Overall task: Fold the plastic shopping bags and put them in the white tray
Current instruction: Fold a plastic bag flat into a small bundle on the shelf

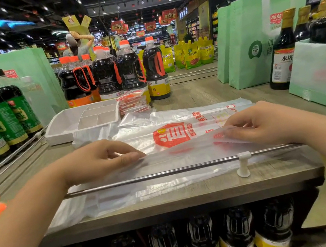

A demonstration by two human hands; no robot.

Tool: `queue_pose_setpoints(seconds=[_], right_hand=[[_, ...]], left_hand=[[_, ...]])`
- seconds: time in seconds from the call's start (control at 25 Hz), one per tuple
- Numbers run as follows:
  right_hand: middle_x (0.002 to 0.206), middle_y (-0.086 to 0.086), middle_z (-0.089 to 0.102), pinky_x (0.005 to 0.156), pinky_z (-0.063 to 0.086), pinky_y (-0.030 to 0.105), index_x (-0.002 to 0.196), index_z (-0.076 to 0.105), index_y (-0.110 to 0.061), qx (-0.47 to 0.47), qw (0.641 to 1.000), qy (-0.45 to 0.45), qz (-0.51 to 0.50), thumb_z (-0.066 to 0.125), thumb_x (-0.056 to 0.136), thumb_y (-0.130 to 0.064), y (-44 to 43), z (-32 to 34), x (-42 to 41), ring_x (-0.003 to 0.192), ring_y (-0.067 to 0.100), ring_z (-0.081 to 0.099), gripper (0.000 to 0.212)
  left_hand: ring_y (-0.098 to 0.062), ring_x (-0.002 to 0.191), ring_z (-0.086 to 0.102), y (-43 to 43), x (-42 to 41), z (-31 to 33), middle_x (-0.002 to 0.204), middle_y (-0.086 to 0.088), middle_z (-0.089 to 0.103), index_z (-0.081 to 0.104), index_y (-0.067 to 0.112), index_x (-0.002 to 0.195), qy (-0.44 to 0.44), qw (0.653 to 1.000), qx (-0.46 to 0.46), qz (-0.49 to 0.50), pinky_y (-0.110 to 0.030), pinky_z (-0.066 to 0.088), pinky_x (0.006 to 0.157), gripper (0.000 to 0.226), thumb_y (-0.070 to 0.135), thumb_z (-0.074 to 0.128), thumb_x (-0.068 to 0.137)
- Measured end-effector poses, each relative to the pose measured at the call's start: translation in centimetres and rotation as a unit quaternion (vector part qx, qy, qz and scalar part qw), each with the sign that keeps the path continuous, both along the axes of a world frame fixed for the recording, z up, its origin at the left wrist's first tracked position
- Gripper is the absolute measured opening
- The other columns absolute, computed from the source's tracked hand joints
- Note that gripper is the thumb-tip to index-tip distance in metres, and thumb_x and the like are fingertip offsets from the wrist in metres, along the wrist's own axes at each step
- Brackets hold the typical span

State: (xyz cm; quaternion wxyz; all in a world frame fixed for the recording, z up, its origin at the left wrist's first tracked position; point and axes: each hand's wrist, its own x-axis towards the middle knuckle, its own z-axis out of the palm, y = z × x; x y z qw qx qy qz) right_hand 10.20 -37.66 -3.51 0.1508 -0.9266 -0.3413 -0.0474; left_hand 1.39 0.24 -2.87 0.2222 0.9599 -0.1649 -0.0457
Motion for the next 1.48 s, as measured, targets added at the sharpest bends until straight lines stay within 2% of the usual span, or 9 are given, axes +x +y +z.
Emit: queue_pose_setpoints(seconds=[0.16, 0.36, 0.52, 0.68, 0.8, 0.92, 1.2, 1.36, 1.48], right_hand=[[0.084, -0.018, 0.070, 0.073, 0.052, 0.028, 0.100, 0.073, -0.042, 0.009, 1.000, 0.007, -0.011, 0.046, 0.094, -0.062, 0.1, 0.4, -0.5, 0.077, 0.001, 0.061, 0.034], [0.104, -0.042, 0.063, 0.077, 0.042, 0.001, 0.104, 0.068, -0.055, 0.005, 0.994, 0.110, 0.013, 0.061, 0.069, -0.071, -0.1, 1.1, -1.1, 0.097, -0.021, 0.055, 0.039], [0.103, -0.041, 0.063, 0.082, 0.042, 0.009, 0.104, 0.067, -0.056, -0.029, 0.995, 0.094, -0.002, 0.069, 0.082, -0.057, -1.2, 1.4, -0.9, 0.099, -0.018, 0.056, 0.022], [0.087, -0.018, 0.073, 0.083, 0.050, 0.028, 0.090, 0.074, -0.043, 0.025, 0.995, 0.073, -0.056, 0.064, 0.091, -0.047, -3.3, 1.9, -0.5, 0.085, 0.001, 0.066, 0.011], [0.081, -0.012, 0.076, 0.091, 0.049, 0.032, 0.091, 0.071, -0.034, 0.090, 0.988, 0.092, -0.090, 0.071, 0.088, -0.039, -4.0, 2.1, -0.1, 0.081, 0.000, 0.070, 0.005], [0.084, -0.010, 0.075, 0.086, 0.050, 0.035, 0.099, 0.063, -0.036, 0.114, 0.981, 0.070, -0.139, 0.079, 0.077, -0.046, -3.6, 1.9, 1.0, 0.072, 0.006, 0.073, 0.029], [0.107, -0.020, 0.057, 0.085, 0.053, 0.039, 0.125, 0.049, -0.046, -0.055, 0.984, -0.014, -0.167, 0.069, 0.066, -0.076, -2.9, 1.2, 3.7, 0.096, 0.005, 0.058, 0.069], [0.136, -0.013, 0.049, 0.100, 0.045, 0.041, 0.135, 0.047, -0.045, -0.152, 0.974, -0.034, -0.166, 0.055, 0.084, -0.071, -2.7, 0.7, 3.8, 0.118, 0.016, 0.053, 0.058], [0.155, -0.008, 0.038, 0.115, 0.031, 0.036, 0.145, 0.044, -0.040, -0.208, 0.967, -0.084, -0.122, 0.047, 0.097, -0.055, -1.3, 1.1, 3.5, 0.140, 0.017, 0.037, 0.050]], left_hand=[[0.011, 0.106, 0.060, -1.4, -0.1, -0.5, 0.113, 0.034, 0.065, 0.067, 0.046, 0.116, -0.054, 0.998, 0.018, -0.023, -0.012, 0.047, 0.088, 0.034, 0.059, 0.063, 0.085], [-0.006, 0.092, 0.070, -1.2, 0.2, -0.4, 0.100, 0.026, 0.072, 0.071, 0.047, 0.106, -0.057, 0.998, 0.003, 0.028, -0.036, 0.056, 0.087, 0.026, 0.056, 0.050, 0.094], [-0.036, 0.090, 0.069, -0.1, 0.1, -0.4, 0.104, 0.017, 0.073, 0.070, 0.046, 0.107, -0.024, 0.998, -0.043, 0.039, -0.054, 0.057, 0.080, 0.022, 0.038, 0.050, 0.101], [-0.007, 0.103, 0.068, 0.4, 0.0, 0.3, 0.109, 0.018, 0.073, 0.069, 0.033, 0.114, 0.006, 0.997, -0.072, 0.030, -0.038, 0.052, 0.098, 0.022, 0.029, 0.053, 0.100], [-0.015, 0.103, 0.071, 1.3, 0.4, 0.4, 0.107, 0.001, 0.076, 0.068, 0.020, 0.117, 0.038, 0.985, -0.159, 0.052, -0.038, 0.054, 0.096, 0.027, 0.031, 0.053, 0.098], [-0.019, 0.092, 0.073, 1.4, 1.4, 0.5, 0.099, -0.002, 0.077, 0.069, 0.016, 0.113, 0.026, 0.976, -0.191, 0.105, -0.040, 0.057, 0.091, 0.024, 0.028, 0.056, 0.098], [-0.010, 0.095, 0.059, 0.7, 3.4, -0.6, 0.107, 0.011, 0.064, 0.058, 0.033, 0.126, -0.111, 0.973, 0.089, 0.183, -0.030, 0.048, 0.084, 0.044, 0.046, 0.071, 0.086], [-0.015, 0.128, 0.046, -0.1, 3.5, -0.8, 0.143, 0.007, 0.048, 0.048, 0.036, 0.141, -0.196, 0.955, 0.200, 0.093, -0.033, 0.039, 0.106, 0.046, 0.046, 0.055, 0.096], [-0.007, 0.145, 0.025, -2.7, 3.4, -0.3, 0.159, 0.017, 0.028, 0.039, 0.046, 0.147, -0.136, 0.974, 0.180, -0.011, -0.033, 0.021, 0.118, 0.049, 0.053, 0.043, 0.099]])
